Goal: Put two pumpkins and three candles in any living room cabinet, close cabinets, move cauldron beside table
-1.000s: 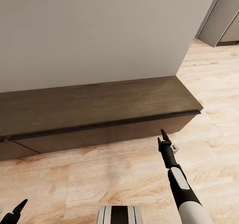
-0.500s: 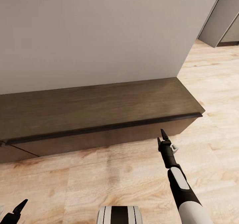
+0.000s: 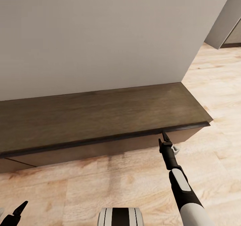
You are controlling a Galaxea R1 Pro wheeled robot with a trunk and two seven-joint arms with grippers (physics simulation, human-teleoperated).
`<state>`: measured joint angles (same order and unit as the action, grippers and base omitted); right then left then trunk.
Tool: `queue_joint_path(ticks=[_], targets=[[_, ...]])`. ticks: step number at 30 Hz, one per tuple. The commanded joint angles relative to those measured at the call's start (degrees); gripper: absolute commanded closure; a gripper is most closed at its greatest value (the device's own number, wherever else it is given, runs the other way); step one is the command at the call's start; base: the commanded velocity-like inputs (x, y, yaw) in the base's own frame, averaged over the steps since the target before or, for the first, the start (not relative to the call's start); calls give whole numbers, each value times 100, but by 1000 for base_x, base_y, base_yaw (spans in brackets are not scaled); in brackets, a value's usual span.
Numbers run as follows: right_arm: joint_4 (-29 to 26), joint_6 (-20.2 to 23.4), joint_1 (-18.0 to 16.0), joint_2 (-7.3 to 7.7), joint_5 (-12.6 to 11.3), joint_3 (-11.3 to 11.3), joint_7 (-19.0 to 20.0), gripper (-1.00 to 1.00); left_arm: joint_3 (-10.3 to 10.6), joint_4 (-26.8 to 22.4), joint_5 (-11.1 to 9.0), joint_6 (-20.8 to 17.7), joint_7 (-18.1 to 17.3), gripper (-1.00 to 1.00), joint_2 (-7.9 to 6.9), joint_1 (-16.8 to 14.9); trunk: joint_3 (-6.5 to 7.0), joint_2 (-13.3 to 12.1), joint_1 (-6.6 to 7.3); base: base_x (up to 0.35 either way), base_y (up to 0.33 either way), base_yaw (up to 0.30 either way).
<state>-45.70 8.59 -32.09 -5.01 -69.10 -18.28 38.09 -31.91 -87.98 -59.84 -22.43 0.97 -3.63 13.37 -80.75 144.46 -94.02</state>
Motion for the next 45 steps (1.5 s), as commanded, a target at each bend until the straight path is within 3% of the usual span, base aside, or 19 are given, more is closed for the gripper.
queue_joint_path(ticks=[1,11,12,22,24,29,33,45], targets=[[0,-6,0,0,5,0,-2,-100,0,0,0,1,0,-100,1,1,0,0,0,22,3,0],[2,-7,-1,0,18,0,-3,-100,0,0,-1,0,0,-100,0,0,0,0,0,7,1,0],[1,-3,-4,0,18,0,-1,100,0,0,-2,-1,0,-100,0,0,0,0,0,0,0,0],[-5,-4,1,0,25,24,19,100,3,0,-2,0,-3,-100,1,-1,0,0,0,0,0,0],[-16,-1,-2,0,26,94,69,100,1,0,-2,-1,-1,-100,0,-1,0,0,0,0,0,0],[-54,7,-2,0,21,510,288,100,0,0,-2,-5,-12,-100,2,-1,0,0,0,0,0,0],[-69,19,-6,3,19,656,321,100,-3,0,-2,-6,-16,-100,-1,-1,0,0,0,0,0,0],[-67,29,-7,9,11,682,322,100,-4,0,-2,-7,-24,-100,-6,-1,0,0,0,0,0,0]])
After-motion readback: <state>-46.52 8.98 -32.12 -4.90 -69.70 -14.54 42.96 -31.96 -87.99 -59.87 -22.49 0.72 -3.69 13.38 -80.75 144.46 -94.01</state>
